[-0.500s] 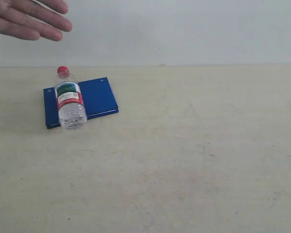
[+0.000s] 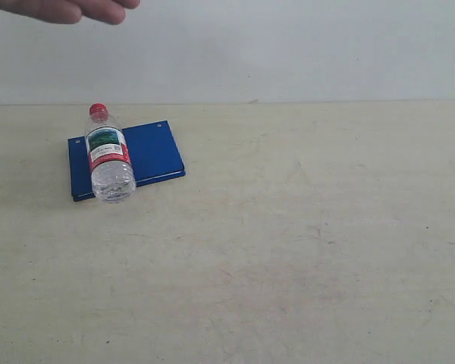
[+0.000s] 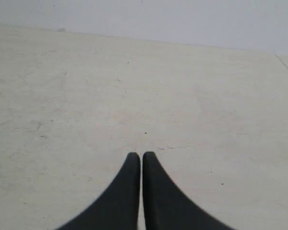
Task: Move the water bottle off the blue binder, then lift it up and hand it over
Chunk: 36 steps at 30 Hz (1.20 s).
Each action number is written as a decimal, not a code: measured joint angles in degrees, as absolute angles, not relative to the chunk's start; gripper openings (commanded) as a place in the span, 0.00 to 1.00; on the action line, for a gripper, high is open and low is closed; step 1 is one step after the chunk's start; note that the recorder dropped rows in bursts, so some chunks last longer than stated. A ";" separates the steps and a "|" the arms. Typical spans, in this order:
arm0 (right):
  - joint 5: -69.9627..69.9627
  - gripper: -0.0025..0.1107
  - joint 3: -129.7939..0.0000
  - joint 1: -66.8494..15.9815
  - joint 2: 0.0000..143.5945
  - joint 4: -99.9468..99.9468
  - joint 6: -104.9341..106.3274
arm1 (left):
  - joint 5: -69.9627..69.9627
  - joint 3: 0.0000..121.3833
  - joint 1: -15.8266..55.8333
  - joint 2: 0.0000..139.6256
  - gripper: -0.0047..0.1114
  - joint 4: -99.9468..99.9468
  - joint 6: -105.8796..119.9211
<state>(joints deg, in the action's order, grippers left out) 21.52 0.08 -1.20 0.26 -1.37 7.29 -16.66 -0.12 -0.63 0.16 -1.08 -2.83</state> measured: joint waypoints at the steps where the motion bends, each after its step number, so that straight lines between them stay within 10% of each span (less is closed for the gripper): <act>1: 21.52 0.02 0.08 -1.20 0.26 -0.68 8.11 | -16.66 -0.12 -0.63 0.16 0.08 -1.08 -2.83; 13: 18.25 0.02 0.08 -1.20 0.26 12.34 23.41 | -16.54 -0.12 -0.63 0.16 0.08 -1.08 -2.83; 28: -23.59 0.02 -1.83 -1.20 0.15 -38.63 -19.04 | -16.54 -0.12 -0.63 0.16 0.08 -1.08 -2.83; 32: -20.92 0.02 -16.61 -1.42 7.08 -2.28 -32.35 | -16.54 -0.12 -0.63 0.16 0.08 -1.08 -2.83; 36: -21.10 0.02 -28.81 -3.88 29.08 77.61 -88.69 | -16.54 -0.12 -0.63 0.16 0.08 -1.08 -2.83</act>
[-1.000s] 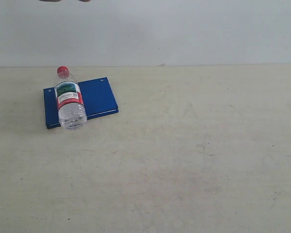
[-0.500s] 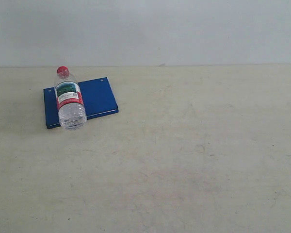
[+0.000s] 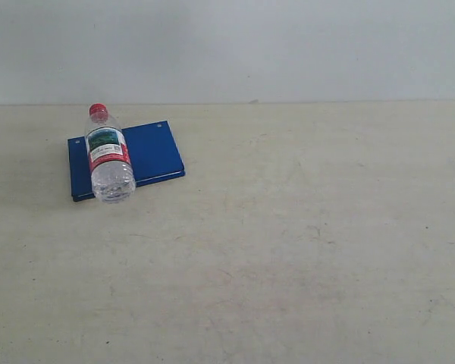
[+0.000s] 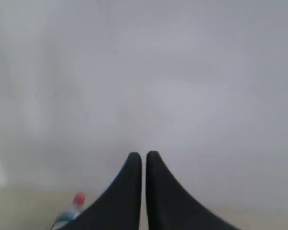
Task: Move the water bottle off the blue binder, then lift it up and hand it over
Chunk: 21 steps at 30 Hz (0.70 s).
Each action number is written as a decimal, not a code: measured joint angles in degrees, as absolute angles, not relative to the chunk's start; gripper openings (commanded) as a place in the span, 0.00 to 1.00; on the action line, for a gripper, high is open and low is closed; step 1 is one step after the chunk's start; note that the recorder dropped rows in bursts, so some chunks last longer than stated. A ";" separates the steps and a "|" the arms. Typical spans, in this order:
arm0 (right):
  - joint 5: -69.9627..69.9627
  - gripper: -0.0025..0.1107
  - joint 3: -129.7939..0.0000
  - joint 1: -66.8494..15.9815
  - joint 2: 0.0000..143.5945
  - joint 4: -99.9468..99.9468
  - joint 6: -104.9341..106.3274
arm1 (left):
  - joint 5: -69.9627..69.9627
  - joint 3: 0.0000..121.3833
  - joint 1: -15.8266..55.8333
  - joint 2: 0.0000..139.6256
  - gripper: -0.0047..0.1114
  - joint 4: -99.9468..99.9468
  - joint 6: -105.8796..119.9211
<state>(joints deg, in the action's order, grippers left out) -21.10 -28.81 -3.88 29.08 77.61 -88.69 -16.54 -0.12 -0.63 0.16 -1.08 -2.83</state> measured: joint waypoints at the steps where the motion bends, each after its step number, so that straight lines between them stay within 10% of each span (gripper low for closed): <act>1: -25.99 0.02 -30.33 -4.16 34.56 83.81 -94.15 | -16.54 -0.12 -0.63 0.16 0.08 -1.08 -2.83; 9: -51.63 0.04 -38.72 -13.04 72.37 92.36 -100.69 | -16.54 -0.12 -0.63 0.16 0.08 -1.08 -2.83; 17: -41.39 0.60 -52.24 -31.69 91.26 89.57 -91.32 | -16.54 -0.12 -0.63 0.16 0.08 -1.08 -2.83; 21: -20.46 0.66 -63.40 -39.93 97.35 86.41 -90.48 | -16.54 -0.12 -0.63 0.16 0.08 -1.08 -2.83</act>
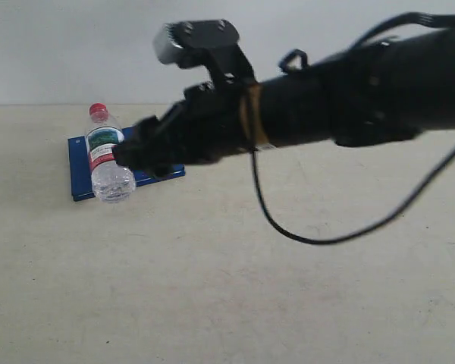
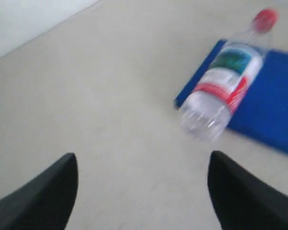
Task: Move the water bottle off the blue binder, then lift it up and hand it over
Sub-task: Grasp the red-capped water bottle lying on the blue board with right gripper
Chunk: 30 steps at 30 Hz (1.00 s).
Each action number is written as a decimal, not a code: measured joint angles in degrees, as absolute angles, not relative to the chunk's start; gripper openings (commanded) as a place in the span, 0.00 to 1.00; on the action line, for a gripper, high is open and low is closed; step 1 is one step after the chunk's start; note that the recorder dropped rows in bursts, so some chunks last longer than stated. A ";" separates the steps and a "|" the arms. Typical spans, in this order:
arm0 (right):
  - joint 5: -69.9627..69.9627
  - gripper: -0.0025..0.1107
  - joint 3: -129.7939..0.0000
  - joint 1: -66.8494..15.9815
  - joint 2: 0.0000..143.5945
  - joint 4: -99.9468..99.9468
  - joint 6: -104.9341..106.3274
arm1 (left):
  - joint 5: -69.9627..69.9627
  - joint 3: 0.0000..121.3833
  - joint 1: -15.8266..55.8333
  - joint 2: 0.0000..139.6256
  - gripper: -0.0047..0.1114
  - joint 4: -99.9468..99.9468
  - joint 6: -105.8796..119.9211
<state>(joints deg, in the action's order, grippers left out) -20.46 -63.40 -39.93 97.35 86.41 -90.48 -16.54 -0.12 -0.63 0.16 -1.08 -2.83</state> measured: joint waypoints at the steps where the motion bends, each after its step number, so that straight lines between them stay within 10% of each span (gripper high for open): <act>1: -16.32 0.66 -66.32 -41.14 99.42 85.92 -90.43 | -16.54 -0.12 -0.63 0.16 0.08 -1.08 -2.83; 17: -4.83 0.64 -114.93 -44.04 140.09 82.96 -103.45 | -16.54 -0.12 -0.63 0.16 0.08 -1.08 -2.83; 30: 2.65 0.63 -121.23 -46.27 147.87 81.80 -102.39 | -16.54 -0.12 -0.63 0.16 0.08 -1.08 -2.83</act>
